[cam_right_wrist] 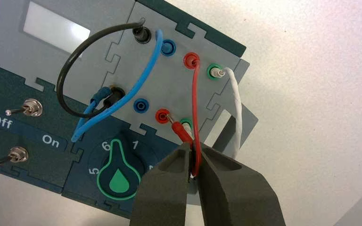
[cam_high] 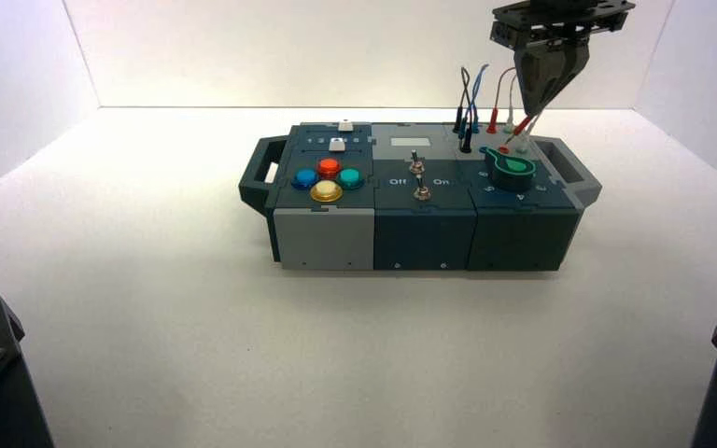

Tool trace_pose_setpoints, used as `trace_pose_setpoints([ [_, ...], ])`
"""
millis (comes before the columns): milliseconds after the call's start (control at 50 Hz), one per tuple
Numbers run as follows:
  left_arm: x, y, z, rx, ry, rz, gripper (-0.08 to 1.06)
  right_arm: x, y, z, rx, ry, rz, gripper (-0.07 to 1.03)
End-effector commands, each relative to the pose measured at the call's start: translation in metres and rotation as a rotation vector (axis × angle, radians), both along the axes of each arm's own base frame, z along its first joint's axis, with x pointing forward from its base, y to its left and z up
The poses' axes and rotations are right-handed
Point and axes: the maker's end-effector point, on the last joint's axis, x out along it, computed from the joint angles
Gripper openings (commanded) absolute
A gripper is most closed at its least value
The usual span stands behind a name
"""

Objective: Insert the red wire.

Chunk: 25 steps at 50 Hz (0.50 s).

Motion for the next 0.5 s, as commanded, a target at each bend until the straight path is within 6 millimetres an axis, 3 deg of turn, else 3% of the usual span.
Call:
trace_pose_setpoints([
  [20, 0.0017, -0.0026, 0.0073, -0.012, -0.022, -0.006, -0.03, 0.0042, 0.0022, 0.0098, 0.011, -0.029, -0.003, -0.02],
  [500, 0.0017, -0.0025, 0.0073, -0.011, -0.023, -0.007, -0.03, 0.003, 0.0032, 0.005, 0.015, -0.013, -0.008, -0.02],
])
